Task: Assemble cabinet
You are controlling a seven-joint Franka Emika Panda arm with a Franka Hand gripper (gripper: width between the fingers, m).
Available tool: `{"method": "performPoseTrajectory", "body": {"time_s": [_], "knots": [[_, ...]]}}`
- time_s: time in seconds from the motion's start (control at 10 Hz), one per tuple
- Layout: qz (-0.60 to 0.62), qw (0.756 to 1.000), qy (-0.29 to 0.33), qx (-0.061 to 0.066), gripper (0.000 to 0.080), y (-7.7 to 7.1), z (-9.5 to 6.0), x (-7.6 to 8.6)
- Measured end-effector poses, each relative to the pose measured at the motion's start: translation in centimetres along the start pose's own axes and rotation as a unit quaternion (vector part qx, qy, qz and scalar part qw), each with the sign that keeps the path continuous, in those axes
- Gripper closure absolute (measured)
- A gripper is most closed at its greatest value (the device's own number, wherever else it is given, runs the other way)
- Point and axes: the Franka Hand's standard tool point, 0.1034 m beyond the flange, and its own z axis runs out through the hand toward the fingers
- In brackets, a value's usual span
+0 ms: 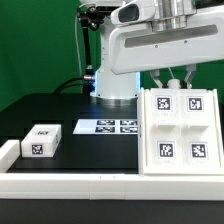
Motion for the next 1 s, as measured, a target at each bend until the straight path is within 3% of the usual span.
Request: {"method": "performPoseTrajectory", "body": {"time_s": [0.5, 1.0], "knots": [[0.003, 1.0, -0.012, 0.0, 0.0577, 0.2, -1.0, -0.1], [0.022, 1.0, -0.001, 0.005, 0.0577, 0.0, -0.9, 2.6]]}}
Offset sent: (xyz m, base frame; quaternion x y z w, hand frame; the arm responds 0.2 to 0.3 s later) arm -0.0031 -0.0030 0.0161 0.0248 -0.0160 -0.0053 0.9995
